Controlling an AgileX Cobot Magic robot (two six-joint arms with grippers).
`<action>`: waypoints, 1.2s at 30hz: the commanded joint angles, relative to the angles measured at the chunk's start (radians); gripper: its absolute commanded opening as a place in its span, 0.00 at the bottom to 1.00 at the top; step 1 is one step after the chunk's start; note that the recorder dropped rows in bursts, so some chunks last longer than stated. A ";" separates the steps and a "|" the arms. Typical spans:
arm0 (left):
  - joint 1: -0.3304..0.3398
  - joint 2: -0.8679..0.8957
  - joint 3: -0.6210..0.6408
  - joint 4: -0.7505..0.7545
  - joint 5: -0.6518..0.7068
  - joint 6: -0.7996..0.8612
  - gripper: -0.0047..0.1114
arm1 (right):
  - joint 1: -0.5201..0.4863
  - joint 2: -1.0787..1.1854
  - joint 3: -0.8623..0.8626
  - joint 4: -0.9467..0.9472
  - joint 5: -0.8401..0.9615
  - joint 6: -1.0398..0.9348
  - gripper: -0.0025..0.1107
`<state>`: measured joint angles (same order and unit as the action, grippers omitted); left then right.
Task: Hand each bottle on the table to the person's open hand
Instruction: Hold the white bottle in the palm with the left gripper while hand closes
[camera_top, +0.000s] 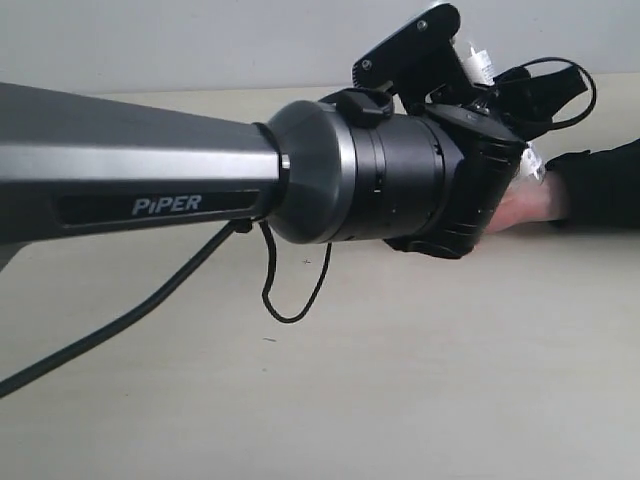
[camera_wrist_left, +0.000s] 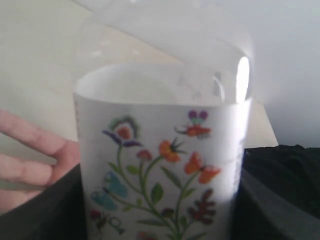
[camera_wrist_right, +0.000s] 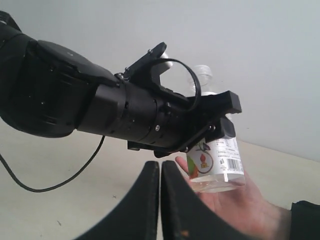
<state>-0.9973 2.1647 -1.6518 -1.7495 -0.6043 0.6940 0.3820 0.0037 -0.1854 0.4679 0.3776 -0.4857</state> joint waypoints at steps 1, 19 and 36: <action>-0.004 0.011 0.008 0.005 0.000 -0.044 0.04 | 0.001 -0.004 0.001 0.002 -0.005 -0.001 0.04; 0.061 0.058 0.022 0.005 0.342 -0.271 0.04 | 0.001 -0.004 0.001 0.002 -0.005 -0.001 0.04; 0.168 0.064 0.071 0.005 0.472 -0.289 0.04 | 0.001 -0.004 0.001 0.002 -0.005 -0.001 0.04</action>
<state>-0.8401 2.2334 -1.5922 -1.7504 -0.1356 0.4073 0.3820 0.0037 -0.1854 0.4679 0.3776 -0.4857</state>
